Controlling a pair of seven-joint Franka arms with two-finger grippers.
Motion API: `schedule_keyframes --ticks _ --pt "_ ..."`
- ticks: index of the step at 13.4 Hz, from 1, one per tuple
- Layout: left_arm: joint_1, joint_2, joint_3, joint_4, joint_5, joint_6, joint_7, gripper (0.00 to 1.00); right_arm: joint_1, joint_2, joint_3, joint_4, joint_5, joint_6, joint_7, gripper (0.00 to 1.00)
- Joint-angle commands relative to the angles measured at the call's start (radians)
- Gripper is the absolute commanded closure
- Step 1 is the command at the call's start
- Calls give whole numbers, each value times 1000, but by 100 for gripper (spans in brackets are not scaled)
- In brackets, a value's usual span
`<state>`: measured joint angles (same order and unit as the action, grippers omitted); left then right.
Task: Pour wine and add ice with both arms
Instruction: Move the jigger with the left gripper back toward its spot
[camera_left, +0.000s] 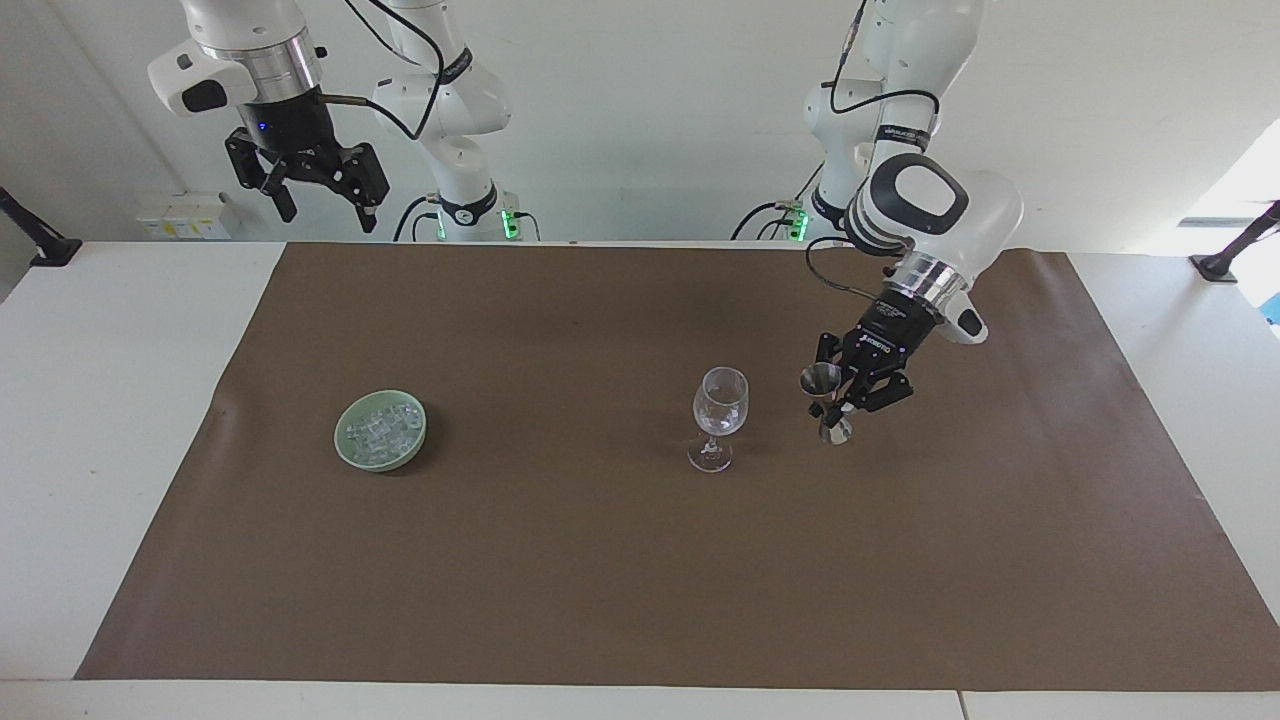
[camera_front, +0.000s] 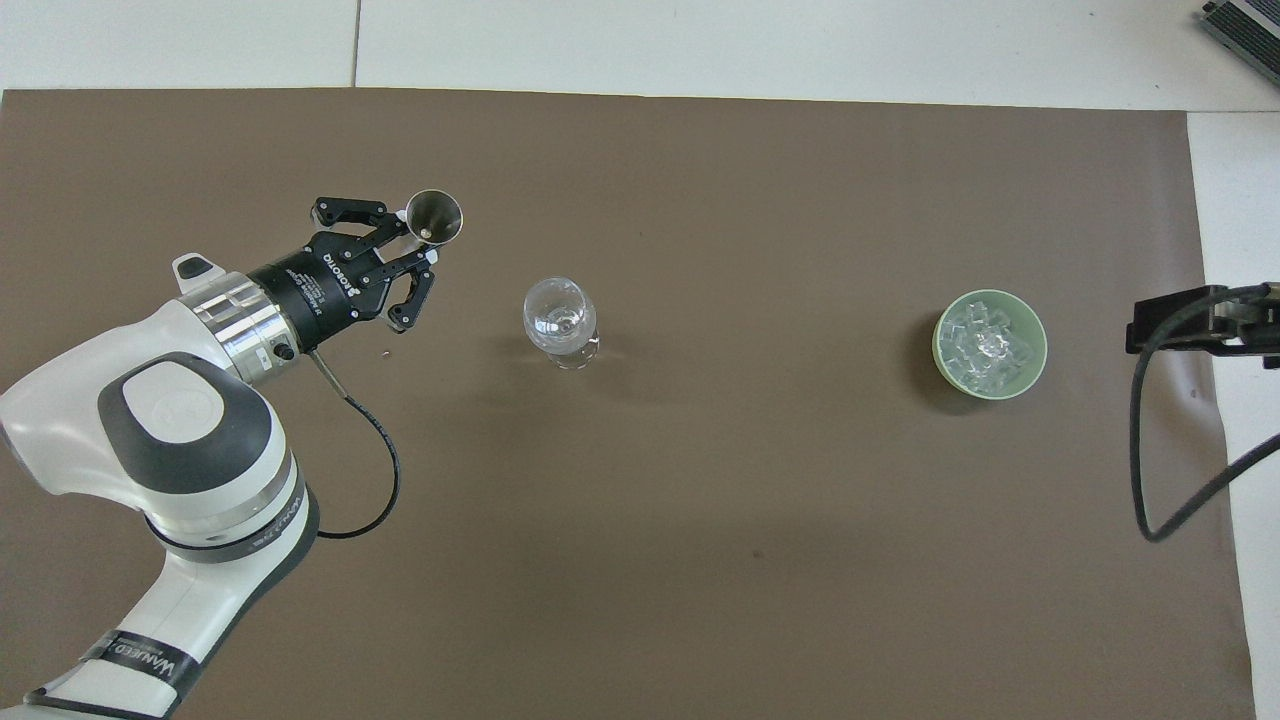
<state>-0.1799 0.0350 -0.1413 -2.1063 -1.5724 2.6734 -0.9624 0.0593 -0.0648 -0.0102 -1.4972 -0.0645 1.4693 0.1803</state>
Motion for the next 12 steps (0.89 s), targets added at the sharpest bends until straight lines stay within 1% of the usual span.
schedule_keyframes --ticks 1,3,5,7,9,10,12 --pt "66 -76 -3 -78 17 -133 -42 100 -3 -23 1 -29 6 11 -16 0" --pt "80 -89 0 -95 70 -182 -42 100 -3 -23 1 -29 6 11 -16 0" --pt "112 -102 2 -100 89 -274 -44 100 -3 -23 1 -29 6 11 -16 0" --pt "149 -113 2 -109 158 -346 -71 100 -3 -23 1 -29 6 11 -16 0" --pt "207 -127 0 -115 231 -442 -102 100 -3 -23 1 -29 6 11 -16 0" --pt "226 -132 0 -116 242 -475 -114 100 -3 -23 1 -29 6 11 -16 0" --pt "249 -138 0 -127 242 -487 -149 100 -3 -23 1 -29 6 11 -16 0"
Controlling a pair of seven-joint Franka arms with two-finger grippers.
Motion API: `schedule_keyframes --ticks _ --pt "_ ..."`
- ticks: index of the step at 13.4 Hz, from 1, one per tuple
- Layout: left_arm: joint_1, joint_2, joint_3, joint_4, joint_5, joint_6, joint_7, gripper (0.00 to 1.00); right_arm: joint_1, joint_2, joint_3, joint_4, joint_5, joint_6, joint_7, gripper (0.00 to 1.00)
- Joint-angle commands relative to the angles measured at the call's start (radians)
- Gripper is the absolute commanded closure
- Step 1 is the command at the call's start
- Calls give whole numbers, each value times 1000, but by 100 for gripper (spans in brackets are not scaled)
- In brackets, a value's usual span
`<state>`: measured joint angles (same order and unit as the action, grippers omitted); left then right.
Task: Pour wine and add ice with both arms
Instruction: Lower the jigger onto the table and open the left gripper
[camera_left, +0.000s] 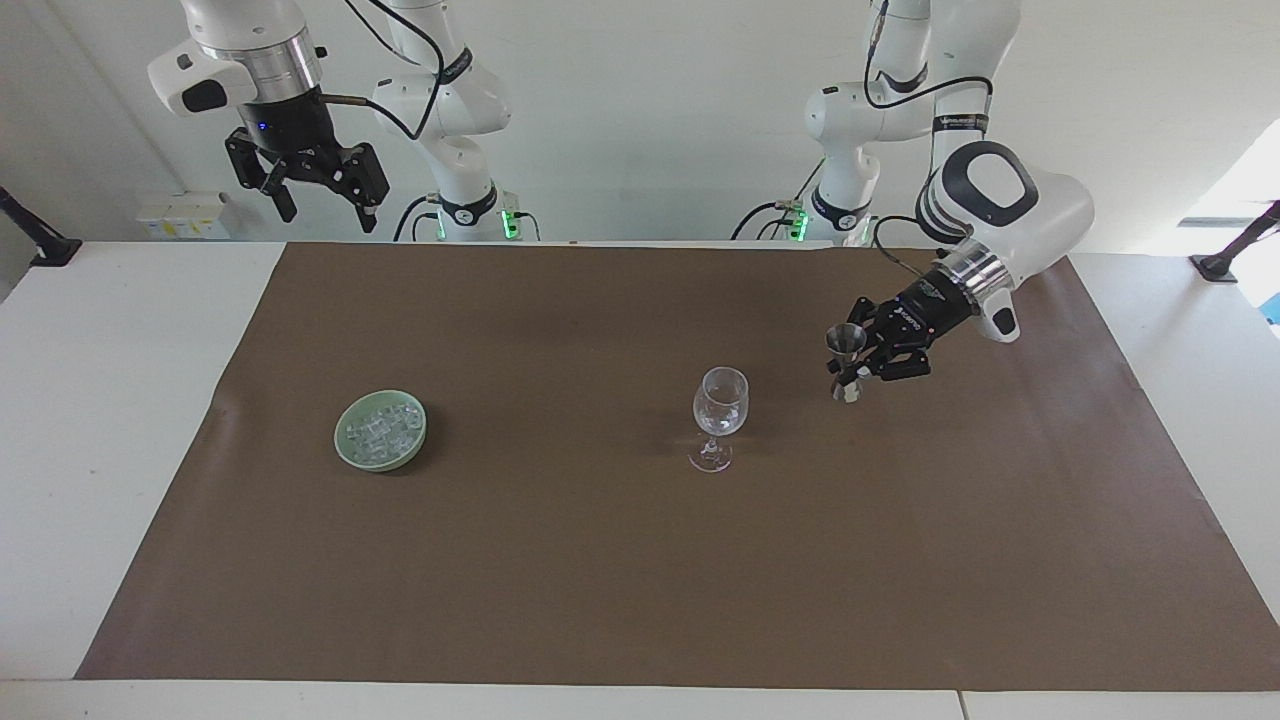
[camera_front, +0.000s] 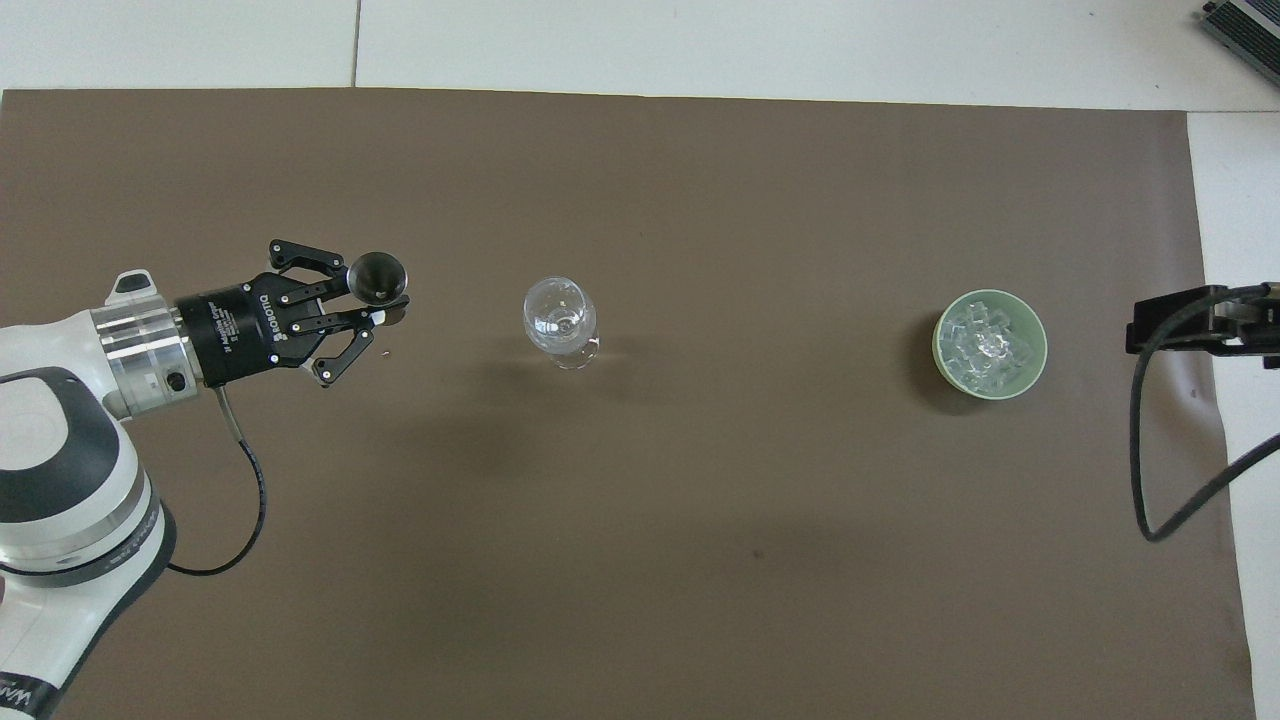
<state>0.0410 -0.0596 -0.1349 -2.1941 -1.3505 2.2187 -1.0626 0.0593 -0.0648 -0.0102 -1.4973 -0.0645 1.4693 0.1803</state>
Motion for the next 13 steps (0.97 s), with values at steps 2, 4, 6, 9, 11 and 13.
schedule_keyframes --ticks 2,4,6,9,11,13 --pt "54 -45 -6 -50 21 -40 -86 100 -3 -23 1 -29 6 11 -16 0" --pt "82 -46 -5 -68 21 -73 -97 100 -3 -23 1 -31 6 11 -16 0" --pt "124 -46 -3 -73 45 -135 -91 100 -3 -23 1 -31 6 11 -16 0" --pt "193 -43 -5 -61 161 -238 -85 100 -3 -23 1 -29 6 11 -16 0" --pt "217 -45 -3 -61 212 -289 -88 100 -3 -23 1 -29 6 11 -16 0" --pt "246 -45 -3 -65 220 -318 -86 100 -3 -23 1 -29 6 11 -18 0"
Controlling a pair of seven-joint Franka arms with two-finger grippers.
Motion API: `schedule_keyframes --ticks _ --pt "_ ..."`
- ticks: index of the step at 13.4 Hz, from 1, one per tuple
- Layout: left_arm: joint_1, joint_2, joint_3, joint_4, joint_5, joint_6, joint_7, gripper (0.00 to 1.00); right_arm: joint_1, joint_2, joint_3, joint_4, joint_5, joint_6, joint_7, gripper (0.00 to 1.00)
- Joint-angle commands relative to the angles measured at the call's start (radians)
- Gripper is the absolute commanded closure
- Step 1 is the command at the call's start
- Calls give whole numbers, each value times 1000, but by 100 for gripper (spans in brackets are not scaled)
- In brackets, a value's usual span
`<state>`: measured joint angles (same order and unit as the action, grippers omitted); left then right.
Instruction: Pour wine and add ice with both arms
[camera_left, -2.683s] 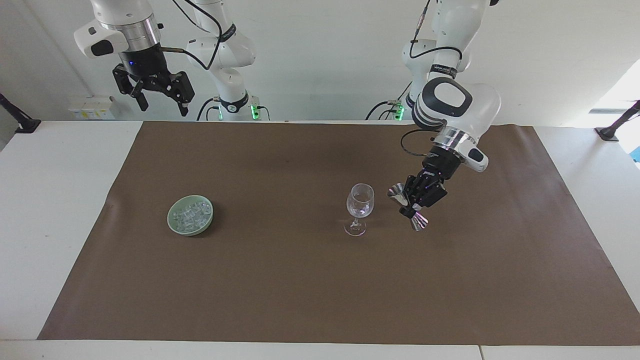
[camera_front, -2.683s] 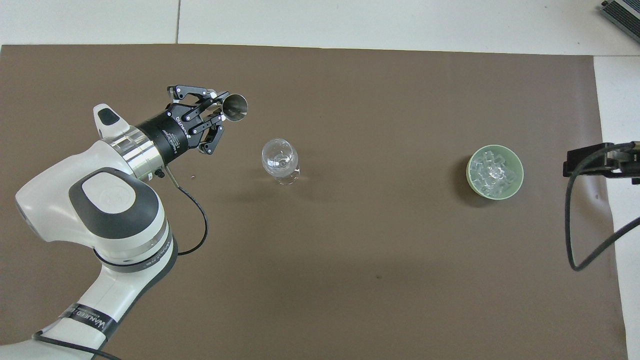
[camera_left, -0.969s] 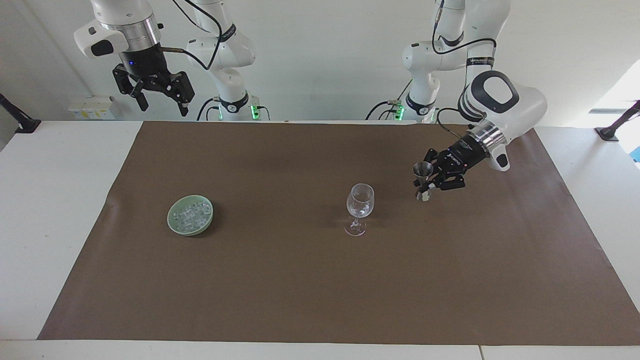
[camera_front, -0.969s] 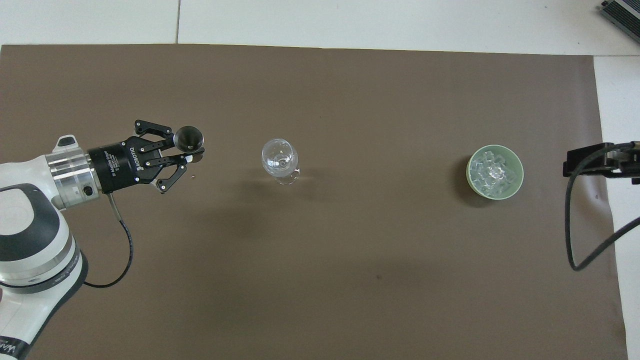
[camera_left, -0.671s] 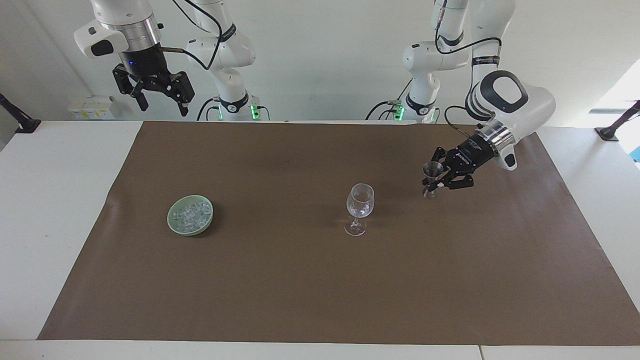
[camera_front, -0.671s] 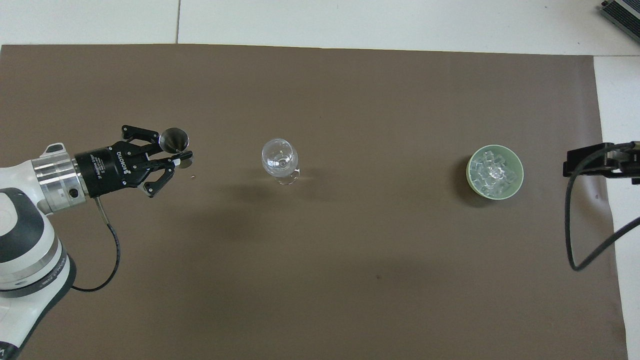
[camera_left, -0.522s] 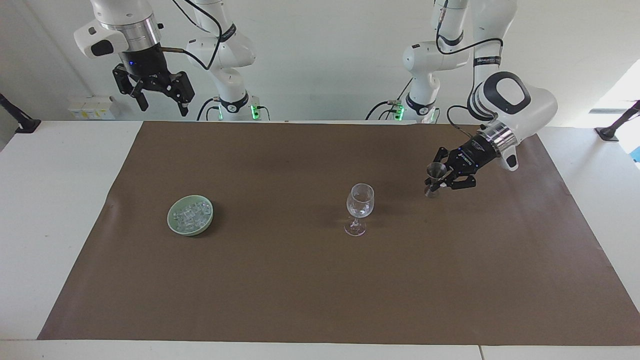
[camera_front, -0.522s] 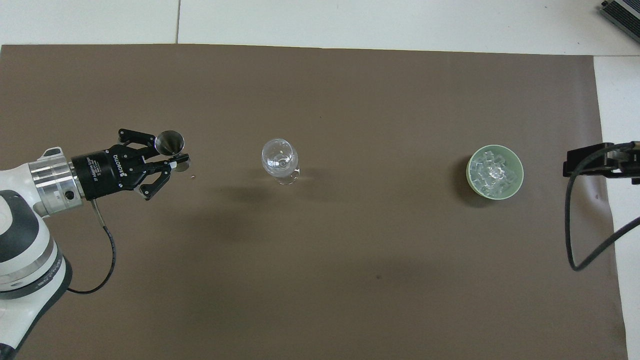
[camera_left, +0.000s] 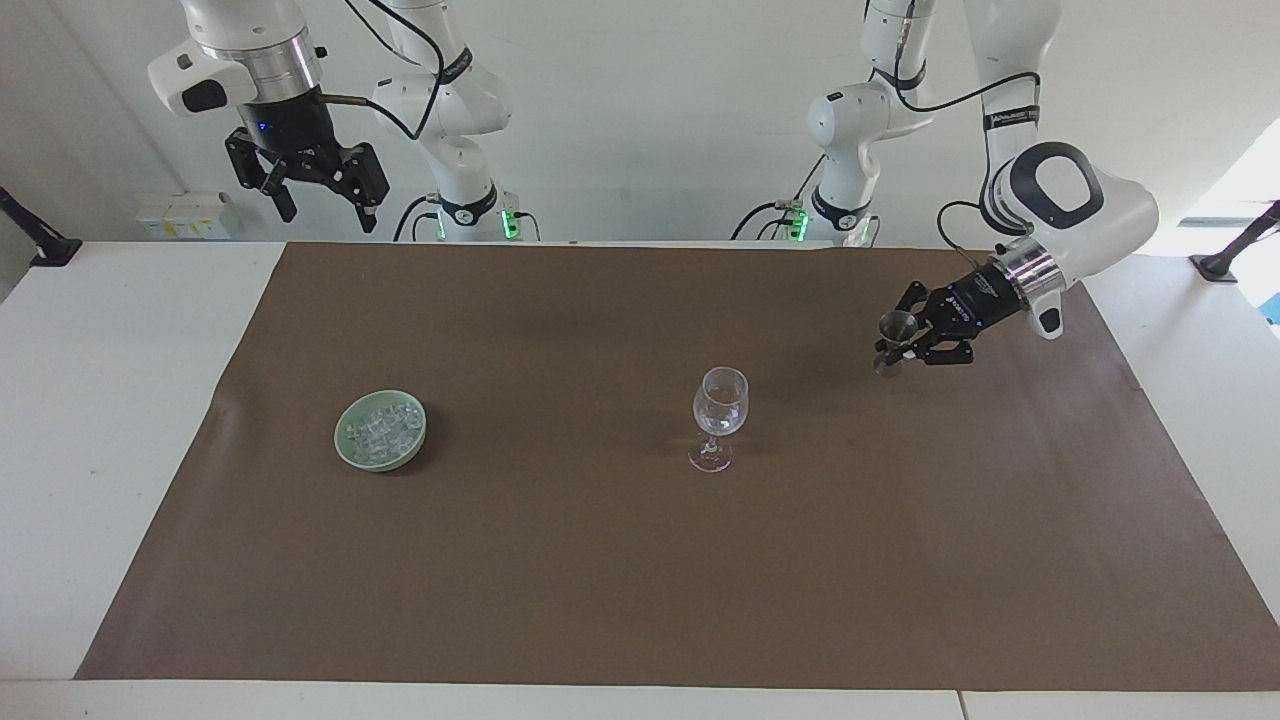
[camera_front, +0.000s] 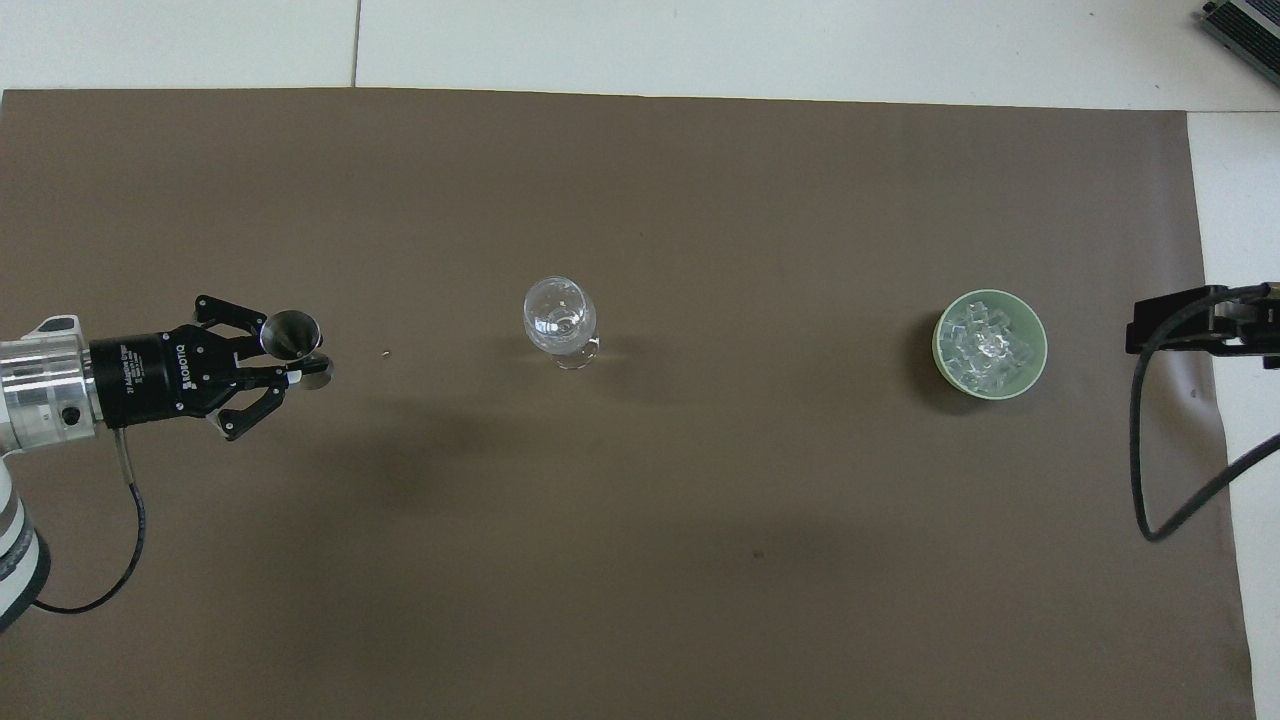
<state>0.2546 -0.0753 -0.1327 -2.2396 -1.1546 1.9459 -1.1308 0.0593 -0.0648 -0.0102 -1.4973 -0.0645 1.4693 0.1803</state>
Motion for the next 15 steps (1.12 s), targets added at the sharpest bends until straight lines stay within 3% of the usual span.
schedule_keyframes --ticks 1,7,15 --pt "40 -29 -5 -21 27 -50 -18 100 -10 -23 0 -29 6 11 -21 0" --pt "109 -28 -5 2 116 -151 45 100 -9 -42 0 -75 8 31 -19 0" --pt "106 -24 -5 9 110 -142 43 100 -38 -72 -4 -354 8 362 -30 0"
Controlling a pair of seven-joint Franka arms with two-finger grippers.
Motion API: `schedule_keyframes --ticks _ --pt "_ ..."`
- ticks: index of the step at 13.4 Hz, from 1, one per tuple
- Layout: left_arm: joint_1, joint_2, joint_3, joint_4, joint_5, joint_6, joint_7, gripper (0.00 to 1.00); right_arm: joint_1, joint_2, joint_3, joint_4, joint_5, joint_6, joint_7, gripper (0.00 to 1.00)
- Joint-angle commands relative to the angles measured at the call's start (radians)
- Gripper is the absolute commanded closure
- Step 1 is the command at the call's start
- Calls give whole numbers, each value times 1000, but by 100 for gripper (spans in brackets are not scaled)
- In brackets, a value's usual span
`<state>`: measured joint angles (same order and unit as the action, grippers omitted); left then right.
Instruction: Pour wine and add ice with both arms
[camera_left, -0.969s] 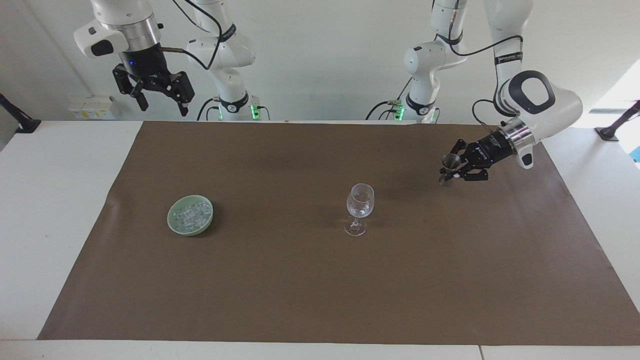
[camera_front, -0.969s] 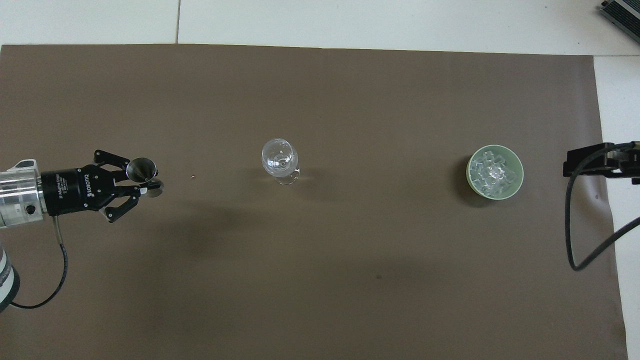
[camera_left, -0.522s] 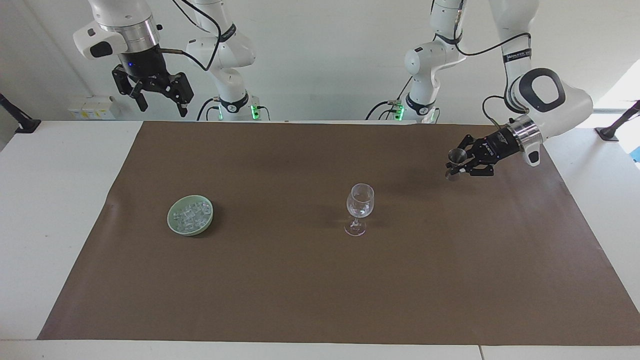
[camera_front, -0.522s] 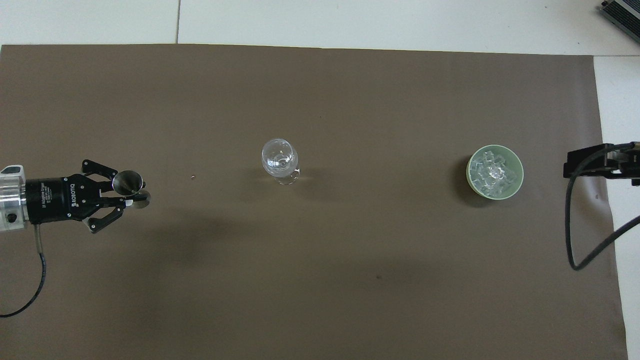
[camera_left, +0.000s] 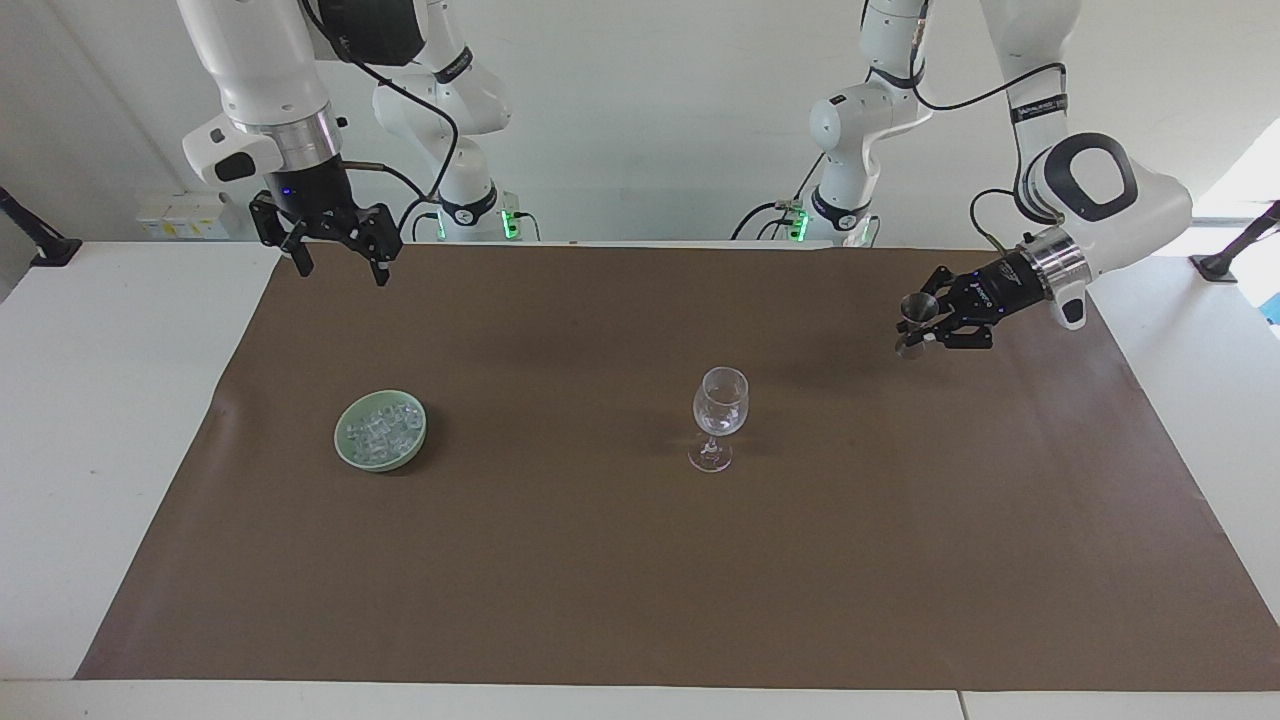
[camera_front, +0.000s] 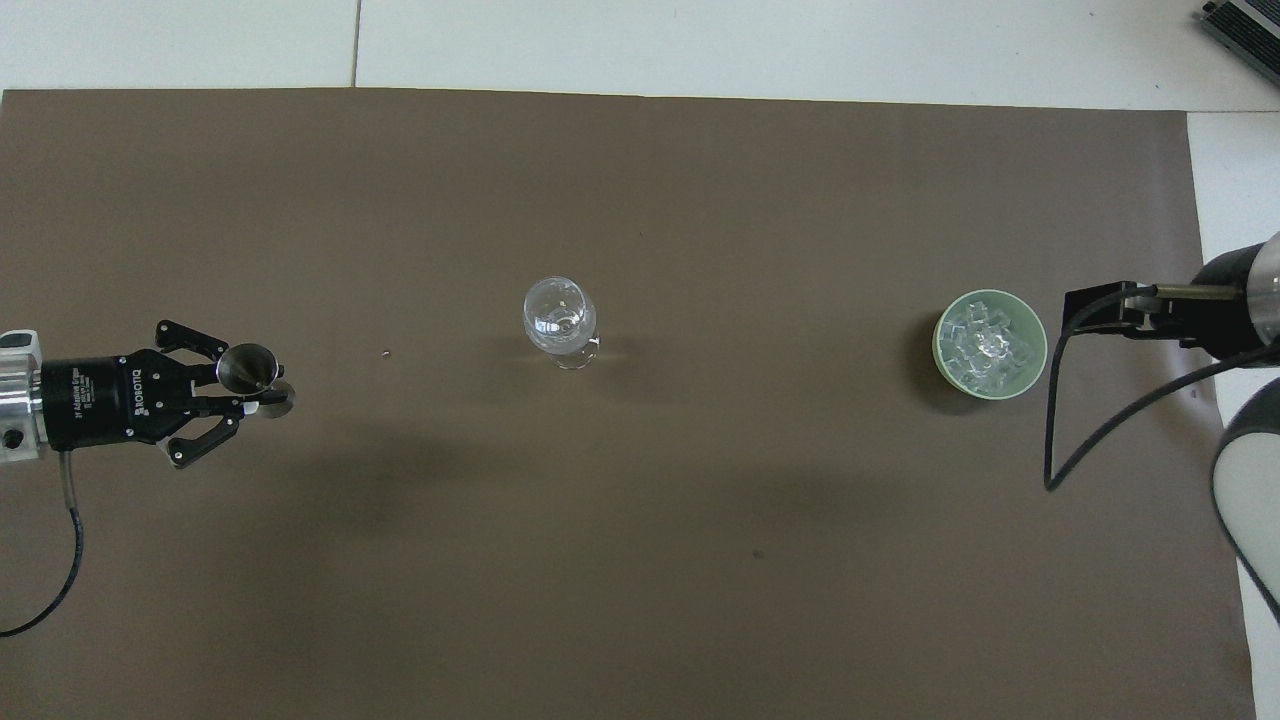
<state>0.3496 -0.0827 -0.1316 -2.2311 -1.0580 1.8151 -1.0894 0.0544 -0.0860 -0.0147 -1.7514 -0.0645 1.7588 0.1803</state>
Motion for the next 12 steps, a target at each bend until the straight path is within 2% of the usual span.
schedule_keyframes --ticks 1,4,5,7,8,12 --pt "5 -16 -6 1 16 -11 0 100 -42 -63 1 -146 8 124 -42 0" --pt "11 -12 -8 8 49 -19 3 100 -70 -136 -1 -339 8 298 -48 0" --pt "2 -11 -8 8 52 -14 3 100 -70 -135 -1 -362 8 323 -50 0" --pt "-12 -11 -10 5 59 -11 6 100 -73 -68 -1 -365 8 344 -51 0" --pt "-11 -12 -8 4 67 -14 9 100 -74 -39 -1 -367 8 410 -54 0" --pt "2 -5 -11 4 110 -20 11 100 -102 98 -1 -367 6 536 -56 0"
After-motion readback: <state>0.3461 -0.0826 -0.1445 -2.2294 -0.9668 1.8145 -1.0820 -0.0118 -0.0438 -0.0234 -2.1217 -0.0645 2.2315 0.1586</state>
